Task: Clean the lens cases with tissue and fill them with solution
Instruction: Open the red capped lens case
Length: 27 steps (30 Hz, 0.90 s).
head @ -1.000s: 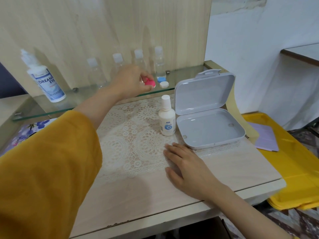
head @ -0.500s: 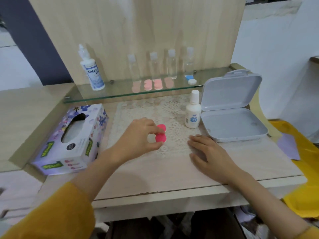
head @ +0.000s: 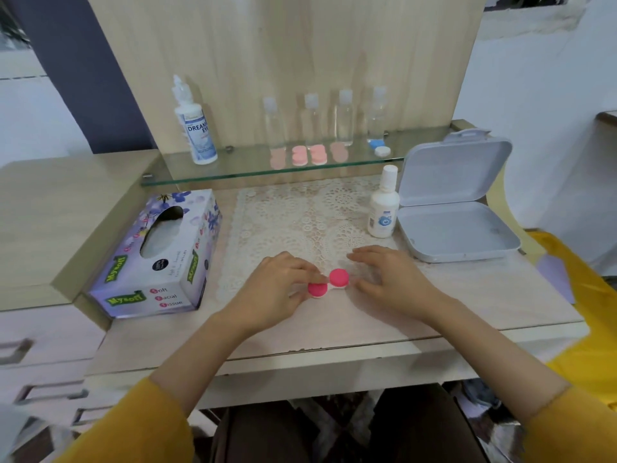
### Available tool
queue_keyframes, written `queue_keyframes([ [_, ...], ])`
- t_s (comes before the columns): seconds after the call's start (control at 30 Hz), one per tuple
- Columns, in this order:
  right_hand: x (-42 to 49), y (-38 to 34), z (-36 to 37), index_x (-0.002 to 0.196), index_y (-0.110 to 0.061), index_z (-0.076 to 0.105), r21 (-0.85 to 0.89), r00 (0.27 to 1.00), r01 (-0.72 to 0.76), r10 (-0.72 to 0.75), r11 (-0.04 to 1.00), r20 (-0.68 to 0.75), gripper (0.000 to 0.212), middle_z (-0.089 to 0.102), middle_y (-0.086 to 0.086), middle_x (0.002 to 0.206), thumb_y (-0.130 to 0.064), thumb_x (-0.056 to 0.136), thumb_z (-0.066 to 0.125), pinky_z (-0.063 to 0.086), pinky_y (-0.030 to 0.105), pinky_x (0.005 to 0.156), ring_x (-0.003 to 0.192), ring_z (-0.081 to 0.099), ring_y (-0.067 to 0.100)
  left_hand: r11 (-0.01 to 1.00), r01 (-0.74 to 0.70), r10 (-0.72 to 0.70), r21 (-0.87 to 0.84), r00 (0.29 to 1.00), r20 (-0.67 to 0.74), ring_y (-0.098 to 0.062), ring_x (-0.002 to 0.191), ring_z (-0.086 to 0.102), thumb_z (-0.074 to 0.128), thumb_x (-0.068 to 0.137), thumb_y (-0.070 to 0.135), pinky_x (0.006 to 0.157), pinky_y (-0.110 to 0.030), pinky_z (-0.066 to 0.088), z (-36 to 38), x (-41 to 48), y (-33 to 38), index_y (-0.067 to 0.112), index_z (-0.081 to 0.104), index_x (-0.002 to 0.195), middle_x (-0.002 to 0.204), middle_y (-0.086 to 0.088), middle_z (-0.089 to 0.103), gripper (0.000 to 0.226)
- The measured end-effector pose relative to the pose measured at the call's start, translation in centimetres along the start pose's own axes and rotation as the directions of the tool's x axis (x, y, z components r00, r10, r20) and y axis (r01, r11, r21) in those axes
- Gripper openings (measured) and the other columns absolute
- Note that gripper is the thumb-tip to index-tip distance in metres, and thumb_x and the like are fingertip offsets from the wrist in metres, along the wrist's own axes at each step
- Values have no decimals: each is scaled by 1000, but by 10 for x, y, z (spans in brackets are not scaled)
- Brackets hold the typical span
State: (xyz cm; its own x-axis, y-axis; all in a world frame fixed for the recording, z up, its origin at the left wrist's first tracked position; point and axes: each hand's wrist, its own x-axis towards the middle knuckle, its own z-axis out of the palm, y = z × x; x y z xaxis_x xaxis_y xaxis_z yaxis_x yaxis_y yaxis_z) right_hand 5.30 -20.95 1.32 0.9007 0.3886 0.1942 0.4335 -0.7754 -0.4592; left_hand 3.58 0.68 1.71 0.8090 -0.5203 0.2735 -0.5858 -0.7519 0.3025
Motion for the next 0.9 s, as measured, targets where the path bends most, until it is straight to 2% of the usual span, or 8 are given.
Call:
queue_keyframes([
  [0.07, 5, -8, 0, 127, -14, 55, 18, 1000, 21, -22, 1000, 10, 47, 55, 3, 128, -23, 81, 65, 35, 23, 93, 112, 52, 18, 998, 57, -59, -34, 997, -40, -19, 94, 58, 62, 78, 25, 83, -24, 40, -1, -2, -1, 24, 68, 109, 106, 5, 67, 31],
  [0.13, 8, -13, 2, 124, -13, 57, 53, 999, 34, -35, 998, 20, 45, 60, 4, 116, -22, 81, 66, 37, 21, 83, 94, 55, 15, 989, 128, -132, -73, 990, -54, -15, 101, 54, 66, 82, 31, 86, -16, 32, -1, -2, 0, 22, 65, 113, 110, 4, 65, 33],
  [0.23, 8, -18, 5, 113, -12, 65, 89, 998, 46, -49, 995, 32, 34, 61, 5, 101, -17, 79, 66, 41, 22, 76, 80, 51, 11, 974, 188, -190, -130, 982, -1, -12, 103, 50, 67, 81, 33, 90, -18, 35, 4, -3, 5, 20, 62, 118, 112, 4, 63, 39],
  [0.33, 7, -18, 8, 106, -11, 68, 110, 998, 47, -51, 993, 39, 27, 58, 5, 93, -13, 78, 68, 39, 22, 73, 77, 48, 12, 955, 227, -232, -189, 973, -1, -13, 102, 50, 67, 82, 29, 93, -24, 38, 13, -5, 8, 20, 62, 118, 110, 3, 61, 37],
  [0.43, 4, -18, 12, 107, -11, 67, 100, 998, 52, -54, 994, 23, 28, 51, 0, 87, -15, 80, 67, 33, 19, 70, 77, 46, 12, 951, 246, -256, -189, 966, -26, -13, 104, 47, 65, 84, 26, 96, -27, 36, 20, -5, 7, 21, 60, 121, 109, 3, 58, 37],
  [0.57, -3, -20, 21, 104, -10, 65, 117, 997, 77, -75, 990, -25, 21, 45, -1, 88, -13, 83, 63, 33, 11, 68, 77, 45, 13, 955, 235, -252, -183, 965, -75, -19, 102, 49, 64, 84, 17, 94, -34, 36, 26, -7, 7, 18, 64, 116, 105, 0, 58, 31],
  [0.83, -6, -20, 29, 100, -4, 64, 130, 990, 125, -114, 984, -82, 18, 43, 0, 88, -9, 83, 63, 33, 10, 66, 73, 44, 14, 957, 234, -270, -174, 936, -228, -17, 90, 50, 66, 78, 20, 86, -28, 37, 35, -12, 15, 12, 68, 107, 94, -1, 60, 31],
  [0.9, -7, -21, 31, 95, -2, 65, 126, 989, 133, -123, 983, -87, 15, 42, 0, 86, -10, 83, 64, 32, 11, 63, 70, 43, 15, 946, 268, -309, -183, 916, -256, -18, 91, 50, 69, 78, 24, 85, -22, 33, 35, -11, 16, 9, 69, 104, 93, -3, 60, 30],
])
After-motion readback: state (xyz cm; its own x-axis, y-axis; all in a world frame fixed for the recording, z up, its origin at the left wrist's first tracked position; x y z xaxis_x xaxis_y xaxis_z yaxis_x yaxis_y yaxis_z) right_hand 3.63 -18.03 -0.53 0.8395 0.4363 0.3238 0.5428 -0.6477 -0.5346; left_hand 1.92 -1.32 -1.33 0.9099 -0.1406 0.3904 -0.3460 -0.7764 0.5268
